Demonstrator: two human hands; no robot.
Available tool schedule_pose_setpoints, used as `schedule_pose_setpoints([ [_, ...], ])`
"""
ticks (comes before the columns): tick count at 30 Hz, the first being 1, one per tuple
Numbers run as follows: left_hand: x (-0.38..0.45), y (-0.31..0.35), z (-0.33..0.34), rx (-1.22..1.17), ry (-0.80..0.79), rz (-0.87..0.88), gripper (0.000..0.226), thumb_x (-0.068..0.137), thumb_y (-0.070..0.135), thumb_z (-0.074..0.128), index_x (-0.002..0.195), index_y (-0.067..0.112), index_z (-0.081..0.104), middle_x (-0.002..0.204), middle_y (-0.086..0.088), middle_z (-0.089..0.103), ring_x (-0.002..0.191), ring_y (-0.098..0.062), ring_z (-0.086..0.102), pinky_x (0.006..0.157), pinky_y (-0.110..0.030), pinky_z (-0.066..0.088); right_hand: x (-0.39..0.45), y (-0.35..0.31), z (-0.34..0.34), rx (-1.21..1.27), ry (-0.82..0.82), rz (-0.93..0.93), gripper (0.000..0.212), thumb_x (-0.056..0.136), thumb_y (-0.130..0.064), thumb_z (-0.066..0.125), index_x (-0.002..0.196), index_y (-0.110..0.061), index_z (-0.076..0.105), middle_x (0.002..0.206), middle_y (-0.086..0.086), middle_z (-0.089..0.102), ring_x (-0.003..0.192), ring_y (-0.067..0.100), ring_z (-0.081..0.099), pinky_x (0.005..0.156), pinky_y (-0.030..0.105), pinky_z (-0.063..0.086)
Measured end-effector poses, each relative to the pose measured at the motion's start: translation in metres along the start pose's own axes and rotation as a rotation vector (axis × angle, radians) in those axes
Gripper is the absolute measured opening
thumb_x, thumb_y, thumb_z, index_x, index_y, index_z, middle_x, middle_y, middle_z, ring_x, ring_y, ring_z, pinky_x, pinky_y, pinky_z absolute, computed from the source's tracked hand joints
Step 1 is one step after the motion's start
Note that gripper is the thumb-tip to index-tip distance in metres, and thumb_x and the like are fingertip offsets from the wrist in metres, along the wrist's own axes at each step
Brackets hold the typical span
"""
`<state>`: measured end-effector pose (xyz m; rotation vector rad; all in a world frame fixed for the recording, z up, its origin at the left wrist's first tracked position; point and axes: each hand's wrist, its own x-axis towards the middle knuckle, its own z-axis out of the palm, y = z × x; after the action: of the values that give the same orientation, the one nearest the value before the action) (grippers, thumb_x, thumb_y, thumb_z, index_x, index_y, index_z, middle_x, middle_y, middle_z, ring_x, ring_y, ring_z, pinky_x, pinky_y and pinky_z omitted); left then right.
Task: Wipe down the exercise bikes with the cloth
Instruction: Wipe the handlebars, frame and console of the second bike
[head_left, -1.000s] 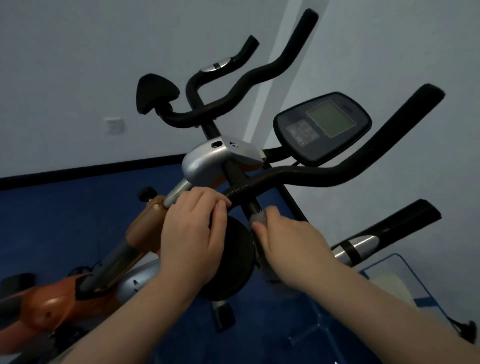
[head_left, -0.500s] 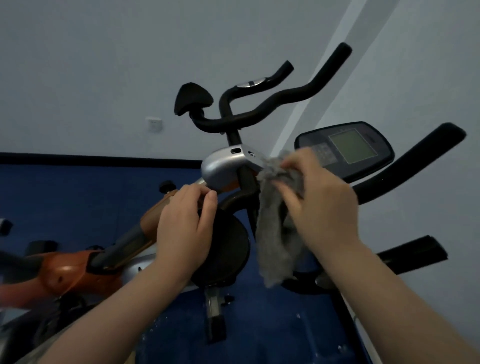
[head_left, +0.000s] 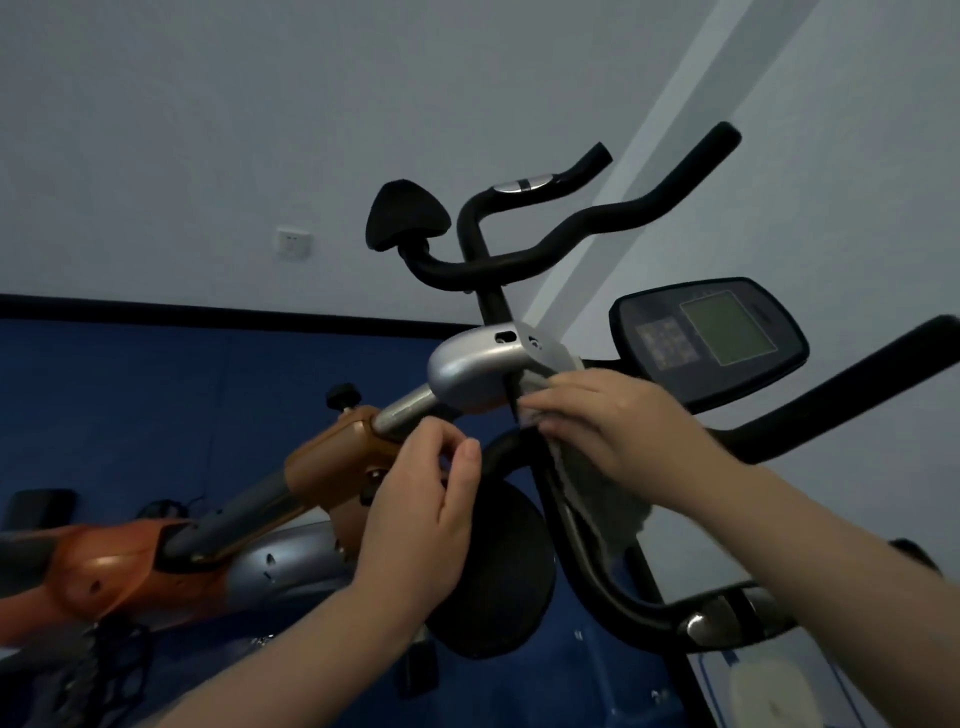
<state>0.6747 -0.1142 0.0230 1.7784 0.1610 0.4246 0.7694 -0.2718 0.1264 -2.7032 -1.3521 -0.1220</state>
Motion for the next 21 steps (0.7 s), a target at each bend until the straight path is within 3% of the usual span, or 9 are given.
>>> schedule_pose_setpoints([
  [3, 0.0, -0.003, 0.001, -0.082, -0.013, -0.038, 0.031, 0.087, 0.058, 0.036, 0.079, 0.031, 0.05, 0.074, 0.006, 0.057, 0.069, -0.008, 0.054, 0.058, -0.015, 0.04, 0.013, -0.033, 0.029, 0.078, -0.06, -0.054, 0.029, 0.094, -0.028, 0.05, 0.111, -0.017, 0.07, 0.112, 0.0, 0.069, 0.101, 0.019, 0.063, 0.086, 0.034, 0.049],
  [6, 0.0, -0.005, 0.0, -0.145, -0.003, -0.1, 0.033, 0.083, 0.058, 0.04, 0.073, 0.029, 0.05, 0.071, 0.005, 0.055, 0.065, -0.005, 0.053, 0.059, -0.013, 0.039, 0.0, -0.017, 0.02, 0.014, -0.108, -0.141, 0.028, 0.093, -0.024, 0.055, 0.113, -0.014, 0.071, 0.118, 0.005, 0.067, 0.104, 0.023, 0.065, 0.087, 0.037, 0.051],
  [11, 0.002, -0.005, -0.002, -0.156, -0.046, -0.112, 0.029, 0.083, 0.056, 0.04, 0.071, 0.031, 0.048, 0.072, 0.01, 0.051, 0.068, -0.004, 0.051, 0.06, -0.01, 0.037, 0.004, -0.011, 0.011, -0.016, -0.018, -0.003, 0.031, 0.093, -0.026, 0.05, 0.11, -0.012, 0.071, 0.115, 0.006, 0.068, 0.102, 0.023, 0.064, 0.085, 0.041, 0.052],
  [16, 0.004, -0.007, -0.003, -0.135, -0.088, -0.082, 0.025, 0.086, 0.054, 0.039, 0.073, 0.034, 0.048, 0.075, 0.008, 0.05, 0.071, -0.006, 0.051, 0.062, -0.011, 0.038, -0.001, -0.019, 0.021, 0.0, -0.106, -0.112, 0.028, 0.092, -0.018, 0.056, 0.116, -0.013, 0.069, 0.121, 0.005, 0.066, 0.104, 0.022, 0.063, 0.092, 0.035, 0.049],
  [18, 0.003, -0.007, -0.003, -0.111, -0.105, -0.064, 0.025, 0.087, 0.052, 0.037, 0.072, 0.034, 0.046, 0.074, 0.008, 0.048, 0.07, -0.007, 0.05, 0.062, -0.013, 0.037, -0.015, 0.003, 0.005, -0.047, -0.069, -0.043, 0.03, 0.092, -0.02, 0.056, 0.119, -0.012, 0.067, 0.123, 0.007, 0.065, 0.107, 0.023, 0.062, 0.097, 0.035, 0.047],
  [21, 0.003, -0.003, -0.002, -0.101, -0.082, -0.055, 0.024, 0.088, 0.049, 0.037, 0.071, 0.033, 0.046, 0.074, 0.008, 0.048, 0.07, -0.008, 0.05, 0.062, -0.013, 0.038, -0.026, 0.018, -0.011, -0.065, 0.043, 0.124, 0.026, 0.089, -0.013, 0.063, 0.114, -0.007, 0.068, 0.114, 0.01, 0.066, 0.103, 0.026, 0.061, 0.087, 0.045, 0.051],
])
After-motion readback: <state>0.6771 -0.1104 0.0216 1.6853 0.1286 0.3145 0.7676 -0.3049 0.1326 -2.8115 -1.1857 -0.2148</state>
